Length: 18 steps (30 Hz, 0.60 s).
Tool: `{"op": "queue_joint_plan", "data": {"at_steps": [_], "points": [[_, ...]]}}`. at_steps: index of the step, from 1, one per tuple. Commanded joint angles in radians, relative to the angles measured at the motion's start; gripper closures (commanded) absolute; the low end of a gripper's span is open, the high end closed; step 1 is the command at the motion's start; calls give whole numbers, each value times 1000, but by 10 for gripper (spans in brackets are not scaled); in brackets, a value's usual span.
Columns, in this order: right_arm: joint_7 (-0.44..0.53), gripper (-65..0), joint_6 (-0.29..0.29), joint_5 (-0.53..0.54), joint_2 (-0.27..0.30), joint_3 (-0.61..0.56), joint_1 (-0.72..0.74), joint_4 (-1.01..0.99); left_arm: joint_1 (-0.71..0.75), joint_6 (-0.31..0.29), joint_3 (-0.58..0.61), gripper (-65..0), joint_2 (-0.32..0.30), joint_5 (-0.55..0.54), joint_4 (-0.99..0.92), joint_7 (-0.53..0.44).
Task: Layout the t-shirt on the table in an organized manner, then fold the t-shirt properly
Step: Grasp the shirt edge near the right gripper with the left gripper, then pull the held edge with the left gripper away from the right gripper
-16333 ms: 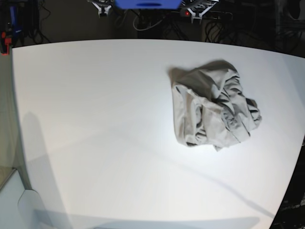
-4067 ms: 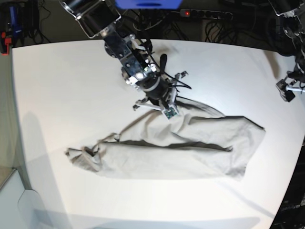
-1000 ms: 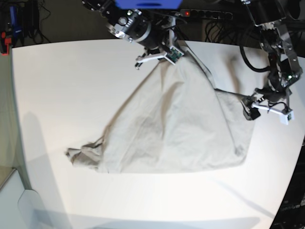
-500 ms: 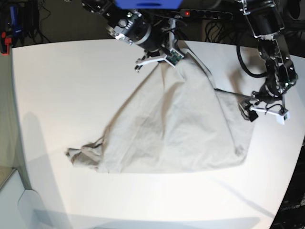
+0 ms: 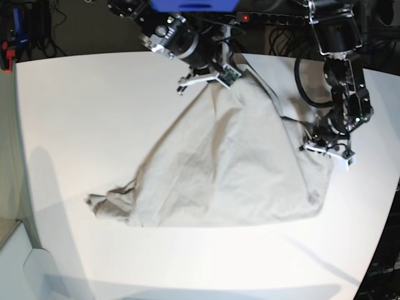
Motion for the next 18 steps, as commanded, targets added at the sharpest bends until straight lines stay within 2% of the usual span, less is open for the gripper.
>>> {"op": "queue_joint_plan", "data": {"at_steps": [1, 3, 5, 12, 15, 18], "points": [[23, 0, 14, 5, -4, 0, 5, 18, -31, 6, -1, 0, -8, -9, 25, -2], [23, 0, 14, 5, -4, 0, 7, 18, -48, 7, -1, -23, -9, -9, 28, 1], [23, 0, 14, 5, -4, 2, 19, 18, -72, 7, -1, -1, -17, -9, 28, 5], [23, 0, 14, 5, -4, 34, 21, 18, -189, 7, 4, -4, -74, -2, 28, 130], [23, 0, 14, 5, -4, 34, 24, 18, -227, 9, 10, -4, -89, 3, 25, 147], [23, 0, 14, 5, -4, 34, 24, 18, -266, 11, 10, -5, -81, 73, 16, 145]]}}
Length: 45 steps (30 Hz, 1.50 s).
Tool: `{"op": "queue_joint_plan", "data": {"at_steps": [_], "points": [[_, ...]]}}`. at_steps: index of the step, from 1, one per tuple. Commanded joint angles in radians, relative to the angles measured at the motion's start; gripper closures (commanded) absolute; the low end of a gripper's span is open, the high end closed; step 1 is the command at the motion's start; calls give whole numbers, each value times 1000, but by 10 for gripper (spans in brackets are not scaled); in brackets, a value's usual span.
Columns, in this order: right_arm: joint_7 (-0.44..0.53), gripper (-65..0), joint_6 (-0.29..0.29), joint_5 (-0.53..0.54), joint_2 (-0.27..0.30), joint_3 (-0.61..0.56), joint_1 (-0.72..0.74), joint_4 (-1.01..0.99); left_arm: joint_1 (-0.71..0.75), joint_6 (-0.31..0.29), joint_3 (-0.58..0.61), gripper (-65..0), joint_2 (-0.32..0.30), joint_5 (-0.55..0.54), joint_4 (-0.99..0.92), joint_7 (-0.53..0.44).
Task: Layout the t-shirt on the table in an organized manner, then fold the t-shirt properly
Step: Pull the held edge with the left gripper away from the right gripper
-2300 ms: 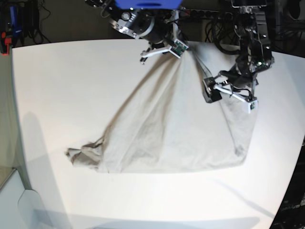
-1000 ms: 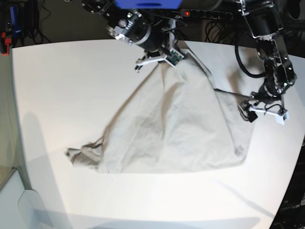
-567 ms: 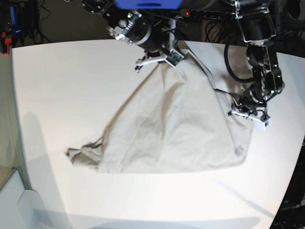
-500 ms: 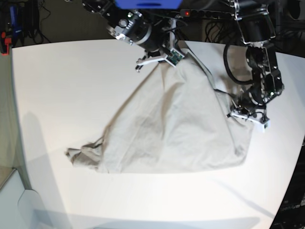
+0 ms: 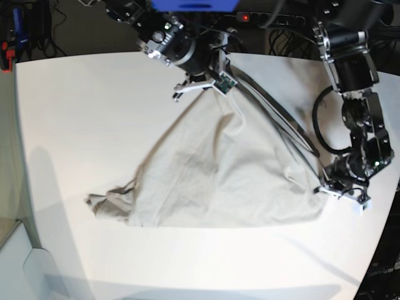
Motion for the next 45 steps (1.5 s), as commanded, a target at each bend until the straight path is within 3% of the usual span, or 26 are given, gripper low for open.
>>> {"op": "queue_joint_plan", "data": {"at_steps": [1, 7, 9, 15, 18, 22, 29, 32, 37, 45], "points": [[23, 0, 14, 4, -6, 1, 5, 18, -45, 9, 2, -6, -1, 31, 16, -17], [23, 0, 14, 4, -10, 1, 5, 18, -110, 9, 127, -16, 110, 293, 14, -38], [23, 0, 14, 4, -10, 1, 5, 18, -130, 9, 173, -62, 140, 388, -4, -64], [23, 0, 14, 4, -12, 1, 3, 20, -163, 7, 205, -373, 219, 600, -136, -138], [23, 0, 14, 4, -10, 1, 3, 20, -156, 1, 208, -525, 223, 615, -141, -175], [23, 0, 14, 4, -10, 1, 3, 23, -131, 3, 202, -643, 217, 611, -119, -170], [23, 0, 14, 4, -12, 1, 3, 23, -104, 1, 194, -650, 216, 609, -101, -178], [23, 0, 14, 4, -12, 1, 3, 23, -105, -3, 116, -650, 229, 601, -86, -178], [23, 0, 14, 4, -12, 1, 2, 23, -104, -3, 30, -650, 229, 454, 35, -169], [21, 0, 14, 4, -12, 1, 3, 18, -104, -3, 5, -650, 150, 209, 32, -178]]}}
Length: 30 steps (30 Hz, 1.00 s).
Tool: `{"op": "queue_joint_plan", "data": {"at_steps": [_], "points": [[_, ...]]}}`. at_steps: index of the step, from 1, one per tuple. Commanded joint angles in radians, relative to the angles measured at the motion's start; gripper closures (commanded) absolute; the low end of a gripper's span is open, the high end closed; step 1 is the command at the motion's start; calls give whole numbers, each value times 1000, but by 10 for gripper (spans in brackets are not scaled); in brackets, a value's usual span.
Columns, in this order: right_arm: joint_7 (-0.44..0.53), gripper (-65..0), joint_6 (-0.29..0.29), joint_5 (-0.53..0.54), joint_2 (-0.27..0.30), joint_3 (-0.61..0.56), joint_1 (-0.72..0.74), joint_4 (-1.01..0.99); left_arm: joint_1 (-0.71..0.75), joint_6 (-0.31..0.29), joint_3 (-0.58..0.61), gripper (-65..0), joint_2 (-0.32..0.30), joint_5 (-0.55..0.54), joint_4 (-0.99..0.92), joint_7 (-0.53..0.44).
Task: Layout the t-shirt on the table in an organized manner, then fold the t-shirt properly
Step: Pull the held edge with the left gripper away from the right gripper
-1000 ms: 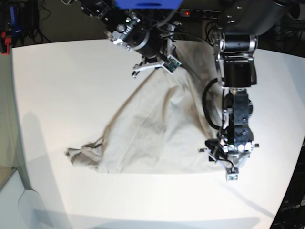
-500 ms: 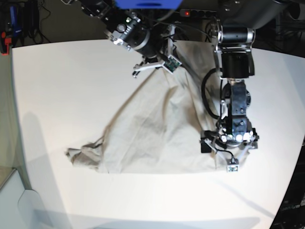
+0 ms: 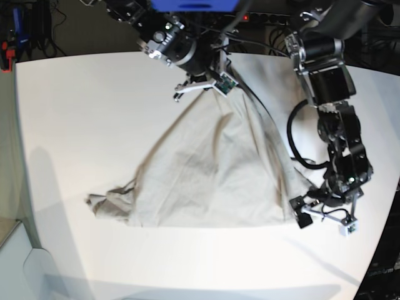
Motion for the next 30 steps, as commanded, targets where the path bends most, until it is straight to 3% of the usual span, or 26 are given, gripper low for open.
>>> {"op": "queue_joint_plan", "data": {"at_steps": [1, 3, 9, 13, 18, 26, 30], "points": [[22, 0, 14, 5, -6, 1, 5, 17, -28, -2, 2, -635, -5, -27, -13, -15], [22, 0, 14, 5, -6, 1, 7, 17, -31, -2, 2, -572, -8, -72, -69, -19], [22, 0, 14, 5, -6, 1, 7, 17, -33, 7, 8, -259, -27, -142, -188, -122], [22, 0, 14, 5, -4, 1, 7, 16, -33, 9, 2, -161, -27, -139, -211, -155], [22, 0, 14, 5, -4, 1, 8, 16, -34, 9, 7, -184, -27, -135, -213, -193], [22, 0, 14, 5, -4, 1, 15, 7, -72, 9, 10, -344, -25, -139, -299, -202], [22, 0, 14, 5, -4, 1, 24, -6, -100, 1, 10, -362, -25, -139, -351, -204]]}}
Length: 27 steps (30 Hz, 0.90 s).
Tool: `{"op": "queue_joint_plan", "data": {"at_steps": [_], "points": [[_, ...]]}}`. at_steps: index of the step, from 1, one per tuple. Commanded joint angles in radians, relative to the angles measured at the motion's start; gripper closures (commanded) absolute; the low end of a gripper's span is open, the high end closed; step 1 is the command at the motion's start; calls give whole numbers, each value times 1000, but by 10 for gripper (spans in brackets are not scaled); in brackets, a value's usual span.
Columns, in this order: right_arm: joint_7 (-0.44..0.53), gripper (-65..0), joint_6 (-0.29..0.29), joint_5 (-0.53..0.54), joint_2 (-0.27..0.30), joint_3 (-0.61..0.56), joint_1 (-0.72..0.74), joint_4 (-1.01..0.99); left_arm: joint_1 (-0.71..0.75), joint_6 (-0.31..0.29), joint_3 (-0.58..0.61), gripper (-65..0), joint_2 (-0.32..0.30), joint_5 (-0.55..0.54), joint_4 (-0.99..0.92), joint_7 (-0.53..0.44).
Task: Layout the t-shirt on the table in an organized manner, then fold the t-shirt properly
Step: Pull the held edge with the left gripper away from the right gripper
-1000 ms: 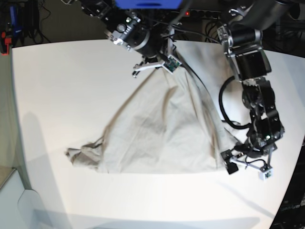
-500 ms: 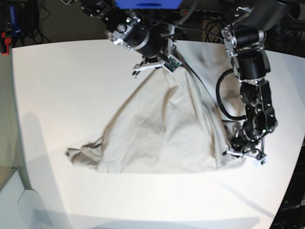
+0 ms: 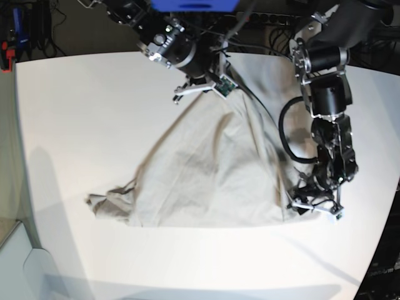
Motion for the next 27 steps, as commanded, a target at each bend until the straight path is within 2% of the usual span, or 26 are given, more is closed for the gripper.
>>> {"op": "queue_joint_plan", "data": {"at_steps": [1, 5, 13, 18, 23, 27], "points": [[22, 0, 14, 5, -5, 1, 7, 12, -39, -2, 2, -362, -8, -6, 8, -17], [22, 0, 14, 5, -5, 1, 9, 12, -56, -2, 2, -362, -7, -1, 0, -24], [22, 0, 14, 5, -2, 1, 9, 7, -62, 2, 94, -348, 6, -4, -108, -137], [22, 0, 14, 5, 1, 1, 10, 7, -62, 2, 102, -204, 10, -6, -118, -145], [22, 0, 14, 5, 1, 1, 10, 7, -64, 4, 100, -11, 7, -6, -108, -142], [22, 0, 14, 5, 1, 3, 12, 7, -58, 4, 99, -5, 6, -7, -69, -133]]}}
